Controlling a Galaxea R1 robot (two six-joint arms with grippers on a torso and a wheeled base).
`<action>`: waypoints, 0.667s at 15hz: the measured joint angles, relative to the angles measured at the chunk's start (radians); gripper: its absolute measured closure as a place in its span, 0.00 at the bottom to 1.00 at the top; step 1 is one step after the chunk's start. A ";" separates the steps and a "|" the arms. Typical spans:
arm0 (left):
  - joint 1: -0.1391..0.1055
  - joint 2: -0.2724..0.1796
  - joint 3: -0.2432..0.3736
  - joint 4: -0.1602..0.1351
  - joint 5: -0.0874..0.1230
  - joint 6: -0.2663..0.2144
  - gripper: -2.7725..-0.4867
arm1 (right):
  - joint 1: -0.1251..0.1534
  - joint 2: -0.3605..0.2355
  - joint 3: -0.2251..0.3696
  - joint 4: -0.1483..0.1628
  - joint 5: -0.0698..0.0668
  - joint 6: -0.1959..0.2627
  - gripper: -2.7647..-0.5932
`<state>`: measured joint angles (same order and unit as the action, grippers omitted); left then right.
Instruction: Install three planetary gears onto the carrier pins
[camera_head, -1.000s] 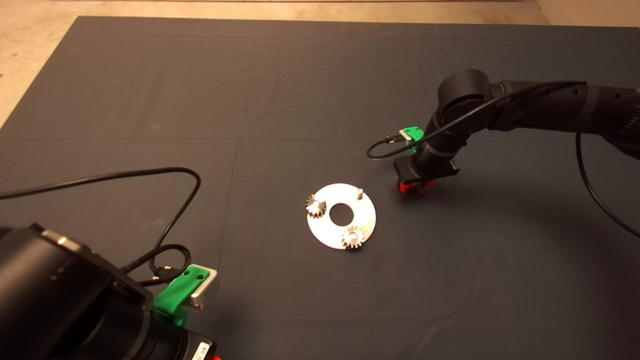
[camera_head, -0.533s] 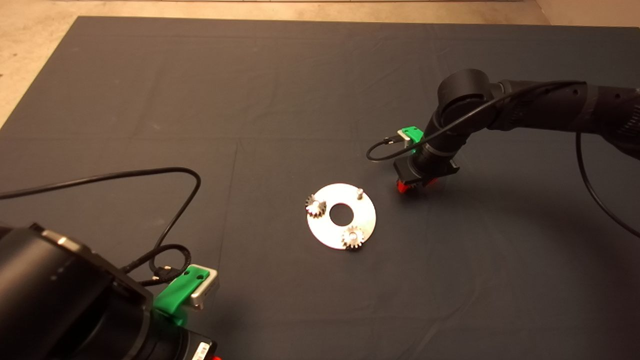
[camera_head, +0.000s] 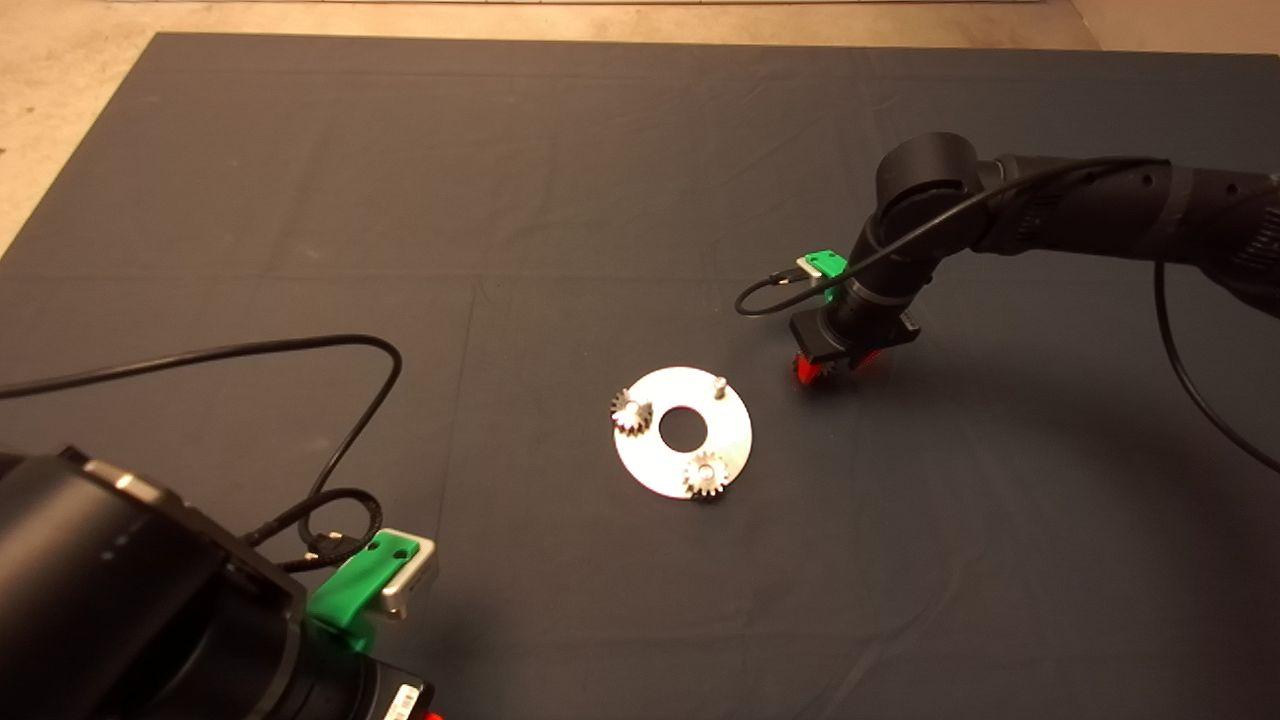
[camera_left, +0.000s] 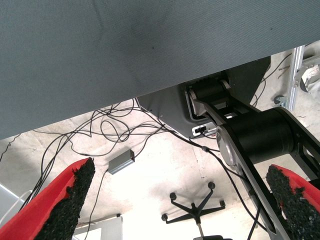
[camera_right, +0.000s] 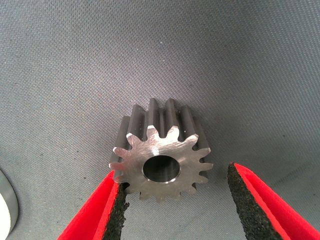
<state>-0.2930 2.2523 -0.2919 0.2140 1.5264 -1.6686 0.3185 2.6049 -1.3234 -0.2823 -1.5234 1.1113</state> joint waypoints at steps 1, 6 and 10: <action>0.000 0.000 0.000 0.000 0.000 0.000 0.13 | 0.000 0.000 -0.002 0.002 0.000 0.000 0.61; 0.000 0.000 0.000 0.000 0.000 0.000 0.13 | 0.000 0.003 -0.007 -0.001 0.001 -0.023 0.61; 0.000 0.000 0.000 0.000 0.000 0.000 0.13 | 0.000 0.005 -0.009 -0.004 0.000 -0.065 0.61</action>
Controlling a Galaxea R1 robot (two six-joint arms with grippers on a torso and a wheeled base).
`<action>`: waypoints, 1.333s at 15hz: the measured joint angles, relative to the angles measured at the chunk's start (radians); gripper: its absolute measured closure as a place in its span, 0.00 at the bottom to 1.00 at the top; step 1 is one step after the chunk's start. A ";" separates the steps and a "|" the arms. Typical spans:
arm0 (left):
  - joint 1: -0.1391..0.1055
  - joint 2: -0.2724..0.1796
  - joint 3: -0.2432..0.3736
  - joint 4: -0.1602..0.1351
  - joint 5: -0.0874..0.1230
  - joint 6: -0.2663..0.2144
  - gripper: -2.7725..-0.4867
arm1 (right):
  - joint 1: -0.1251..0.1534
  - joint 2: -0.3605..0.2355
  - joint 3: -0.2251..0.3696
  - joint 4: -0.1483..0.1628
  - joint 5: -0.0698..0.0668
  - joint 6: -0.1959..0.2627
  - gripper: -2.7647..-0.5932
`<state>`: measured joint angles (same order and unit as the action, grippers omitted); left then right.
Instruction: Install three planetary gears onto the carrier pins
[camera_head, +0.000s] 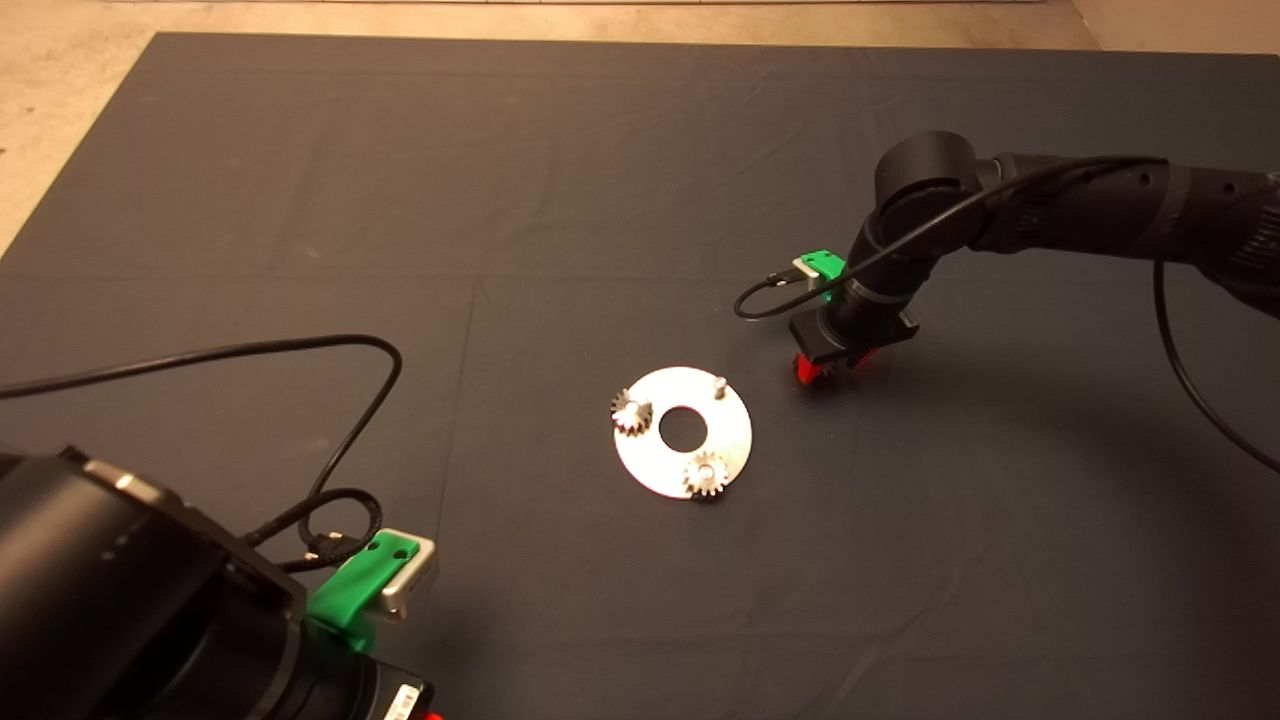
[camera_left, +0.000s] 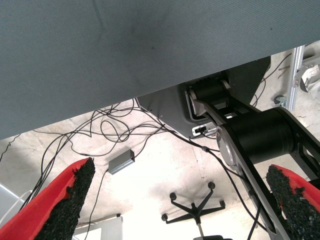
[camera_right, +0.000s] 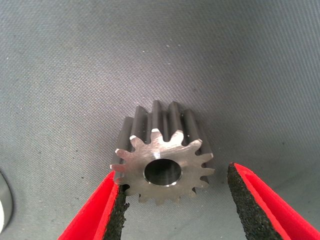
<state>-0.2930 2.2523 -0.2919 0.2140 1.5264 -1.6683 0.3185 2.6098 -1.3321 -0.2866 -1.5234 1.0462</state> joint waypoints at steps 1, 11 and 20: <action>0.000 0.000 0.000 0.000 0.000 0.000 0.13 | 0.000 0.000 0.000 0.000 0.000 -0.008 0.61; 0.000 0.000 0.000 0.000 0.000 0.000 0.13 | 0.000 0.023 -0.013 -0.011 -0.007 -0.164 0.61; 0.000 0.000 0.000 0.000 0.000 0.000 0.13 | 0.000 0.069 -0.040 -0.047 -0.010 -0.260 0.70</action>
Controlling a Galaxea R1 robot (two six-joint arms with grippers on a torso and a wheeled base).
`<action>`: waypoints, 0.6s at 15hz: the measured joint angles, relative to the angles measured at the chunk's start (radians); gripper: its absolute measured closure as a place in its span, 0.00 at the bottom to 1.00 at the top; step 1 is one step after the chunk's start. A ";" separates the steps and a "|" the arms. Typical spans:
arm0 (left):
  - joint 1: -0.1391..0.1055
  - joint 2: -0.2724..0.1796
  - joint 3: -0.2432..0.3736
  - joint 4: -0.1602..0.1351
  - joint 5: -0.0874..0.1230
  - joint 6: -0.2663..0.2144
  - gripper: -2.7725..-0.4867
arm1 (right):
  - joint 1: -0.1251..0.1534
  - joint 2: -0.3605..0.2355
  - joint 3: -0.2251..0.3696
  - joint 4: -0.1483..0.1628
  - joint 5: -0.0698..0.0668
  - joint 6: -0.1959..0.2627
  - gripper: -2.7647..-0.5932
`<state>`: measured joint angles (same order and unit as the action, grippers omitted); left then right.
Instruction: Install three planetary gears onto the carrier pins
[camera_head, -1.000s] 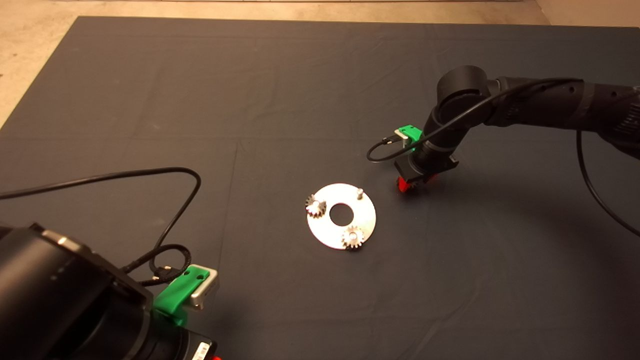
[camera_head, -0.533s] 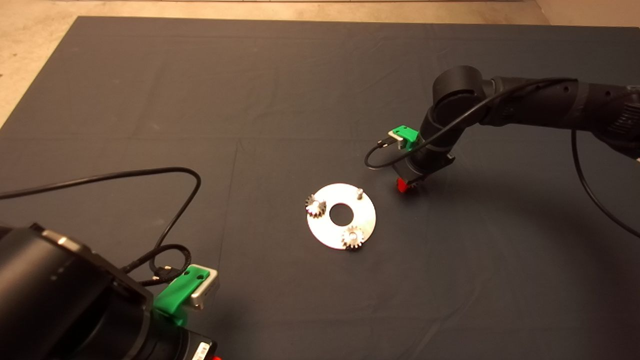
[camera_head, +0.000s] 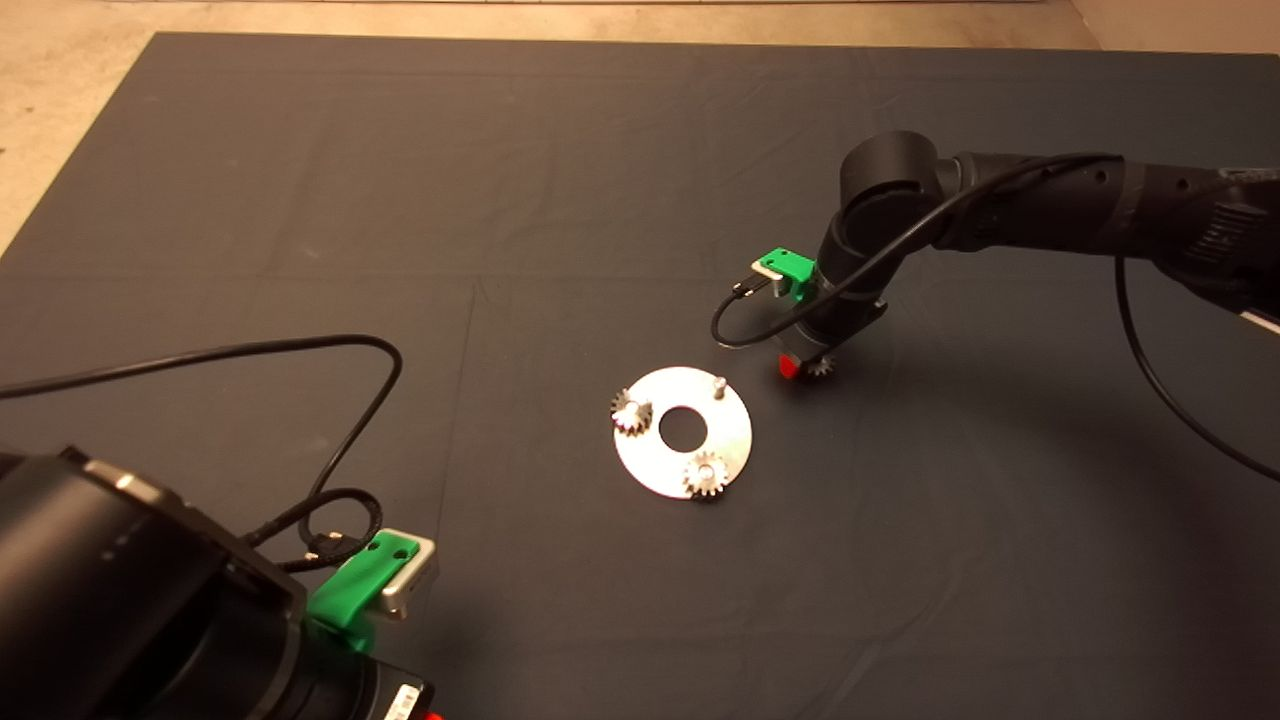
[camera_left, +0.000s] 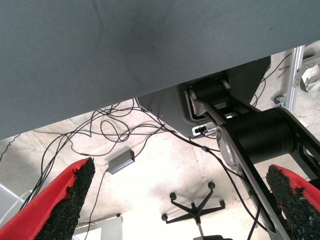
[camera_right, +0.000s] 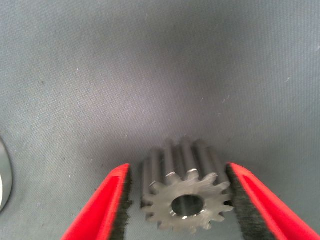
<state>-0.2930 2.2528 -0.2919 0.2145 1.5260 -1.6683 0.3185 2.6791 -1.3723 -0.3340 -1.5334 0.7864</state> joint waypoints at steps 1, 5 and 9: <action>0.000 0.000 0.000 0.000 0.000 0.000 0.13 | 0.000 0.000 -0.004 -0.001 0.001 -0.001 0.71; 0.000 0.000 0.000 0.000 0.000 0.000 0.13 | 0.000 0.003 -0.013 -0.003 0.003 -0.001 0.75; 0.000 0.000 0.000 0.000 0.000 0.000 0.13 | 0.000 0.003 -0.014 -0.003 0.003 0.000 0.76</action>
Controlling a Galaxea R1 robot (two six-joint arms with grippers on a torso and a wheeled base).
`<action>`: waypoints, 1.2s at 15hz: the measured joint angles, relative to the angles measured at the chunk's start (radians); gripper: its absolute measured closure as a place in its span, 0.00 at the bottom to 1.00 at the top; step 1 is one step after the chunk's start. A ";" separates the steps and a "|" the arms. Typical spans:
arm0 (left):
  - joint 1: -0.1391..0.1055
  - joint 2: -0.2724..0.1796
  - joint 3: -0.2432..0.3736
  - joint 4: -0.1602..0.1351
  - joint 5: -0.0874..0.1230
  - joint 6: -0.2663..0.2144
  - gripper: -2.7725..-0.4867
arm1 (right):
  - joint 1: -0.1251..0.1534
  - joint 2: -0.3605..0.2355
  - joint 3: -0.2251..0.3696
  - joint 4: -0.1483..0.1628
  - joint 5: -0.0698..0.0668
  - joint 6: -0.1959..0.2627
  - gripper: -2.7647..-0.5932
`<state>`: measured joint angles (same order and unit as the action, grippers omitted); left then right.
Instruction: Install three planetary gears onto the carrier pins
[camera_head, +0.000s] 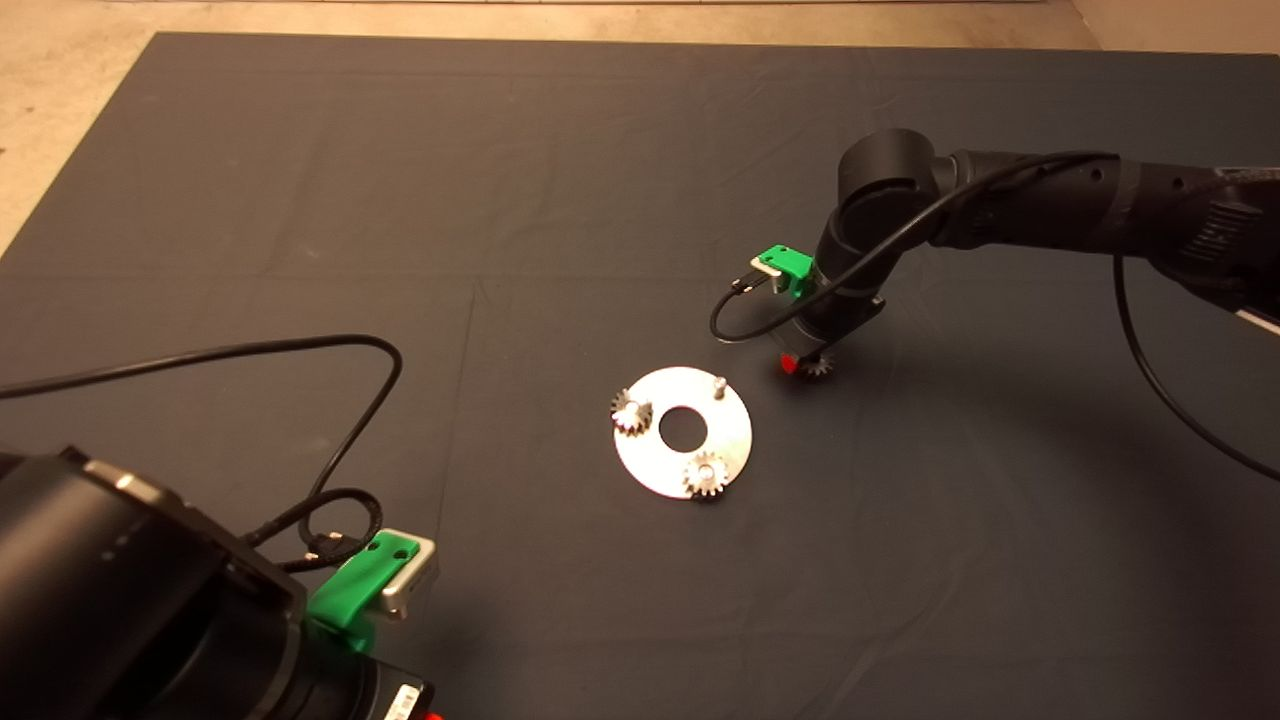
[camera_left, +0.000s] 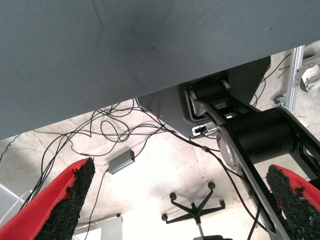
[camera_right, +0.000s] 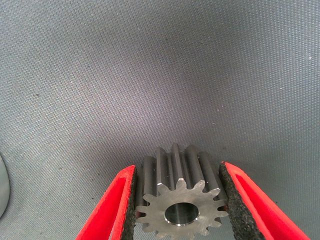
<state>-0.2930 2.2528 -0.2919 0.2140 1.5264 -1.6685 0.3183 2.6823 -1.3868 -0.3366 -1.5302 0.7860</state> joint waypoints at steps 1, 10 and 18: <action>0.000 0.000 0.000 0.000 0.000 0.000 0.13 | 0.000 0.000 0.000 0.000 0.000 0.000 0.77; 0.000 0.000 0.000 0.000 0.000 0.000 0.13 | 0.001 0.014 -0.014 0.000 -0.008 0.046 0.79; 0.000 0.000 0.000 0.000 0.000 0.000 0.13 | 0.080 0.082 -0.023 -0.002 0.003 0.073 0.80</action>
<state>-0.2930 2.2524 -0.2919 0.2140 1.5260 -1.6687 0.3979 2.7639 -1.4096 -0.3389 -1.5268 0.8587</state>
